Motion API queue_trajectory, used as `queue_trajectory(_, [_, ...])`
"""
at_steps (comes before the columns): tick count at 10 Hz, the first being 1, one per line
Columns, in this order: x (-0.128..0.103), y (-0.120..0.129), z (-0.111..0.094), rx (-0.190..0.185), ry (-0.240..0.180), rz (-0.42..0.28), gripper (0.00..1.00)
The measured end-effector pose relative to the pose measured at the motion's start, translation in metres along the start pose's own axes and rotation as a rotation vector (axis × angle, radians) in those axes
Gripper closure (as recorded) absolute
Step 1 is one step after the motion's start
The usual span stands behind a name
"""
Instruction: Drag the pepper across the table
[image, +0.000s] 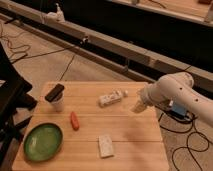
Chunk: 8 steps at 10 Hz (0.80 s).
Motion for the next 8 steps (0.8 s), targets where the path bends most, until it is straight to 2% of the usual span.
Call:
queue_trajectory(2, [0.0, 0.0, 0.0, 0.0, 0.0, 0.0, 0.34])
queue_trajectory(3, [-0.031, 0.002, 0.011, -0.01, -0.056, -0.035, 0.34])
queue_trajectory(4, [-0.05, 0.004, 0.018, -0.022, -0.085, -0.052, 0.34])
queue_trajectory(5, [-0.08, 0.008, 0.027, -0.04, -0.13, -0.083, 0.34])
queue_trajectory(7, [-0.115, 0.016, 0.038, -0.069, -0.18, -0.134, 0.34])
queue_trajectory(8, [-0.138, 0.025, 0.047, -0.096, -0.207, -0.173, 0.34])
